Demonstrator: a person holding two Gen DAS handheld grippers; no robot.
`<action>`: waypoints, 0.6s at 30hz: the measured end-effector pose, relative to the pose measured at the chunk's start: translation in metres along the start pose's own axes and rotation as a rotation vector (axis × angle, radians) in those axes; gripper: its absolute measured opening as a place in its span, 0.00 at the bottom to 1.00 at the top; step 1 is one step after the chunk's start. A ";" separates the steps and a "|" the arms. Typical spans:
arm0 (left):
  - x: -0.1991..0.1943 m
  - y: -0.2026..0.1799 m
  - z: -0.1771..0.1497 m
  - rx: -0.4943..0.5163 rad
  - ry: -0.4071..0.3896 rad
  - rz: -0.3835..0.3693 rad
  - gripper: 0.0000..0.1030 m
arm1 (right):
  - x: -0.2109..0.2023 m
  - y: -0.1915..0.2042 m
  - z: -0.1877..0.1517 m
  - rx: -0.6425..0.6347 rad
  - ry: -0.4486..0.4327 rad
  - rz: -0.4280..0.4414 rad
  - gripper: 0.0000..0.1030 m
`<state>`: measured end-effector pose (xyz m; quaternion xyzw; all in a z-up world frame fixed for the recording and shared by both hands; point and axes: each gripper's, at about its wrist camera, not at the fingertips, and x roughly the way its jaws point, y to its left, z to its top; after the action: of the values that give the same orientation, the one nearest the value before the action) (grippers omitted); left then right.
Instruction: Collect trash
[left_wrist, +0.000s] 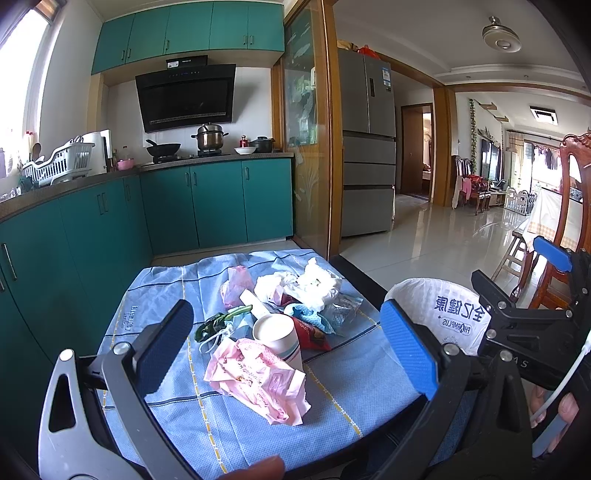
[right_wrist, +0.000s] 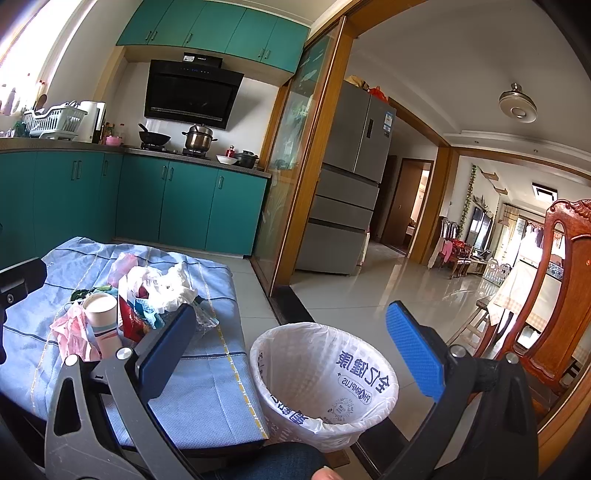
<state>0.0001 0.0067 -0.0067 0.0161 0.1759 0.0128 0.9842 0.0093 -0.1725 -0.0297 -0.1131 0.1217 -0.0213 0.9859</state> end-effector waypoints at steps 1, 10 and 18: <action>0.000 0.000 0.000 0.000 0.001 0.001 0.97 | 0.000 0.000 0.000 0.001 0.000 0.000 0.98; 0.002 0.005 -0.002 -0.014 0.009 0.008 0.97 | 0.000 0.001 -0.001 0.001 0.001 0.002 0.98; 0.002 0.009 0.000 -0.028 0.006 0.006 0.97 | -0.003 0.002 0.000 -0.002 0.002 0.001 0.98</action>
<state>0.0021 0.0155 -0.0069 0.0026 0.1787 0.0182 0.9837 0.0063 -0.1705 -0.0295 -0.1141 0.1230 -0.0207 0.9856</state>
